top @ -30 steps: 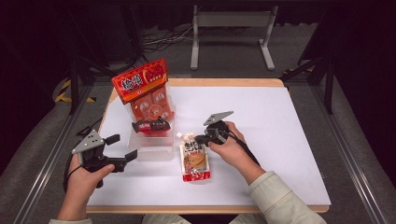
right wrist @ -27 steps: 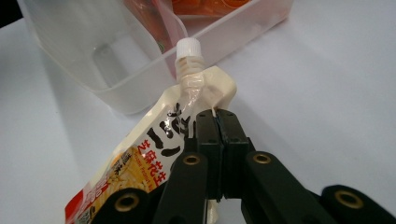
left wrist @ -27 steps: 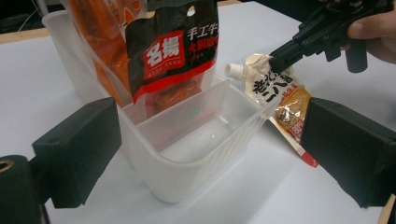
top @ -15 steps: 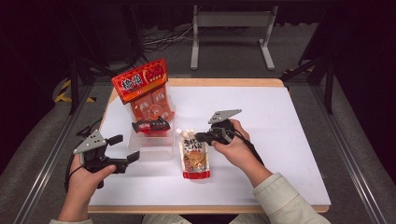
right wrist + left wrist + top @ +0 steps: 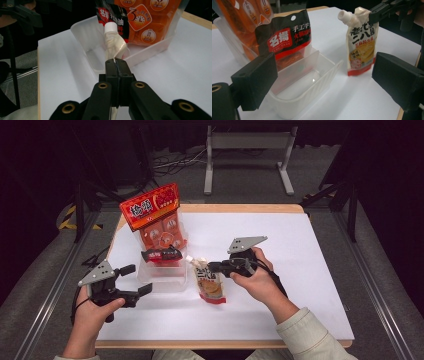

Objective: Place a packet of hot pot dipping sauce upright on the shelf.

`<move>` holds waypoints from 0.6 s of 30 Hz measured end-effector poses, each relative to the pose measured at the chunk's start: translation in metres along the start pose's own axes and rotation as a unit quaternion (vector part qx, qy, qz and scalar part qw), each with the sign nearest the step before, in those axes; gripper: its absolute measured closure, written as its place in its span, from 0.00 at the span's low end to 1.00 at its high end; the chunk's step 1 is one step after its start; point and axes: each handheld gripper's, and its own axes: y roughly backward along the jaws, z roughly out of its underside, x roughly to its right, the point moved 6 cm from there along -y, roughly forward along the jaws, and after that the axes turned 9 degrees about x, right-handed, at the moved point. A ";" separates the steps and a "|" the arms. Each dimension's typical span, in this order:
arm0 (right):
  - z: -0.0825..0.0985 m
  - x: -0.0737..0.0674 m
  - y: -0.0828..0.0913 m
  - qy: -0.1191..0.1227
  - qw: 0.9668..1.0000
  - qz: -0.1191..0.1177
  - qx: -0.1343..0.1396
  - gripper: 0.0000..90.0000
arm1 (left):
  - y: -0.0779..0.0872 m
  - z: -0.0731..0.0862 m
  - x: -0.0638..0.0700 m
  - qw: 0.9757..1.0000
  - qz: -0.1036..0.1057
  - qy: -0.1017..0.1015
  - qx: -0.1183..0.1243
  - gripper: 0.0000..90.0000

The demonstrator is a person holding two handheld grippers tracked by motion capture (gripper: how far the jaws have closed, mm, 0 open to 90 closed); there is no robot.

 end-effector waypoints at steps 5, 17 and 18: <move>-0.011 -0.003 0.006 0.020 1.000 -0.005 0.011 1.00 | -0.004 -0.001 0.006 1.000 0.013 -0.006 0.002 0.08; -0.032 -0.022 0.012 0.050 0.997 -0.034 0.044 1.00 | -0.012 -0.006 0.018 0.999 0.035 -0.019 0.017 0.08; -0.033 -0.024 0.012 0.052 0.997 -0.037 0.046 1.00 | -0.013 -0.007 0.020 0.999 0.038 -0.016 0.020 0.08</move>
